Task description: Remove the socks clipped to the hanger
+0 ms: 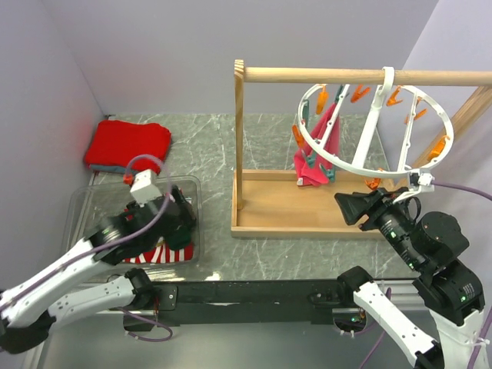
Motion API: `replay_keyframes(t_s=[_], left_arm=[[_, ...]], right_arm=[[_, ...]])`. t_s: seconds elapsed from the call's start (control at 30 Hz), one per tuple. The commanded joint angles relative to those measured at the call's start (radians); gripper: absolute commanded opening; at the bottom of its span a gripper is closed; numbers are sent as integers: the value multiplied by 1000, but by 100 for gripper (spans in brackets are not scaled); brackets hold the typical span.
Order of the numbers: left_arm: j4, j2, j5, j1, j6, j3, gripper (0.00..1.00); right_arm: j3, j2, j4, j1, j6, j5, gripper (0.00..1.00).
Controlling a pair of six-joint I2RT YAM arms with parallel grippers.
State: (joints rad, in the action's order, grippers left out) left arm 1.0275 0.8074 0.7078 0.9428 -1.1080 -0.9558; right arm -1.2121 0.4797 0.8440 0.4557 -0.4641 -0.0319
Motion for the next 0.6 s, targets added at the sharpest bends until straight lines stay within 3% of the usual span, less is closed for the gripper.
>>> replay_keyframes(t_s=[0.0,0.1,0.17,0.37,0.57], left_arm=[[-252,-221,-145,-4,89,90,96],[-430,-363,-240,-4,128,195,96],[-533,-419,-289,-4,138,259,96],[-658,-487,-355,-4,152,339,96],[-690,-386,-425,-4,123,370,96]], right_arm=[[31,-50,44,5,-7,73,76],[59,-87,76,5,-10,142,94],[68,-93,98,5,1,234,99],[167,-84,70,5,2,484,100],[376,-85,-153,5,-91,570,100]])
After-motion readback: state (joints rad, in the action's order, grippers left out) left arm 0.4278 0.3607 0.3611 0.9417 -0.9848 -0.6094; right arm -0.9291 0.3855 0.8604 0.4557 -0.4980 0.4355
